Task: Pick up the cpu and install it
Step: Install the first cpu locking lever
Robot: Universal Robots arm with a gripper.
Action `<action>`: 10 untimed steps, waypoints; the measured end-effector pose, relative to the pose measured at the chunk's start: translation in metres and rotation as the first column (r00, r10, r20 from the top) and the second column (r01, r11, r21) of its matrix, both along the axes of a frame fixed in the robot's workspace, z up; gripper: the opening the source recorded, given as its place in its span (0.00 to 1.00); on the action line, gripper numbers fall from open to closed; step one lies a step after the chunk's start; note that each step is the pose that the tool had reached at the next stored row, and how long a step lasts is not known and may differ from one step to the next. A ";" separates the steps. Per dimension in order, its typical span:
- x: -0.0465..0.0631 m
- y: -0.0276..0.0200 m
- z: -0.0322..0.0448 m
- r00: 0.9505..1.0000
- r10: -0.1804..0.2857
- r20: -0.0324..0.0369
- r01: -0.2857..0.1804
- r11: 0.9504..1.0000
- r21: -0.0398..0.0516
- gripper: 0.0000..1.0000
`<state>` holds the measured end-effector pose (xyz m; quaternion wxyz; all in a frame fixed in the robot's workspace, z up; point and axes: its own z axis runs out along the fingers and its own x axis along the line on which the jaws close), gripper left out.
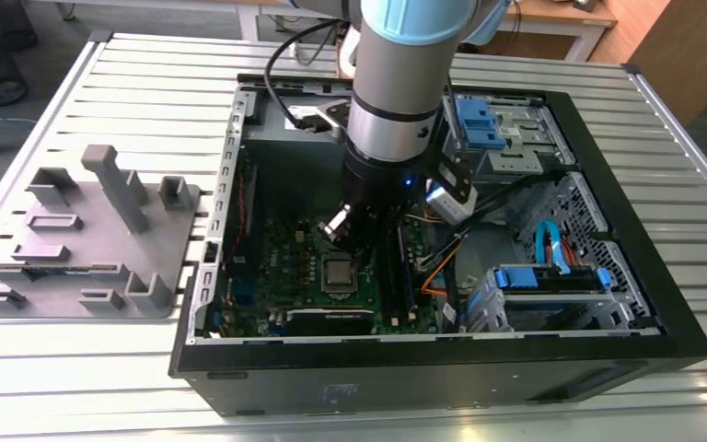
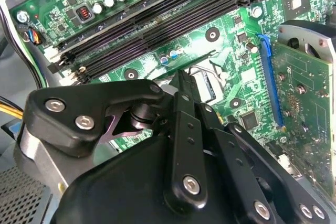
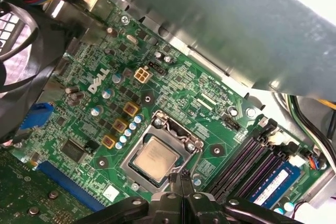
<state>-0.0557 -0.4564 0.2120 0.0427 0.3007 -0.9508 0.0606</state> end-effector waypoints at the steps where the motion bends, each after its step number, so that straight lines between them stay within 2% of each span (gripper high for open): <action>1: 0.000 0.0000 -0.0003 1.000 -0.004 0.000 0.004 1.000 -0.001 0.11; 3: 0.000 0.0000 -0.0011 1.000 -0.015 0.000 0.015 1.000 -0.003 0.11; 10: 0.000 0.0000 -0.0038 0.999 -0.048 0.003 0.048 0.999 -0.019 0.11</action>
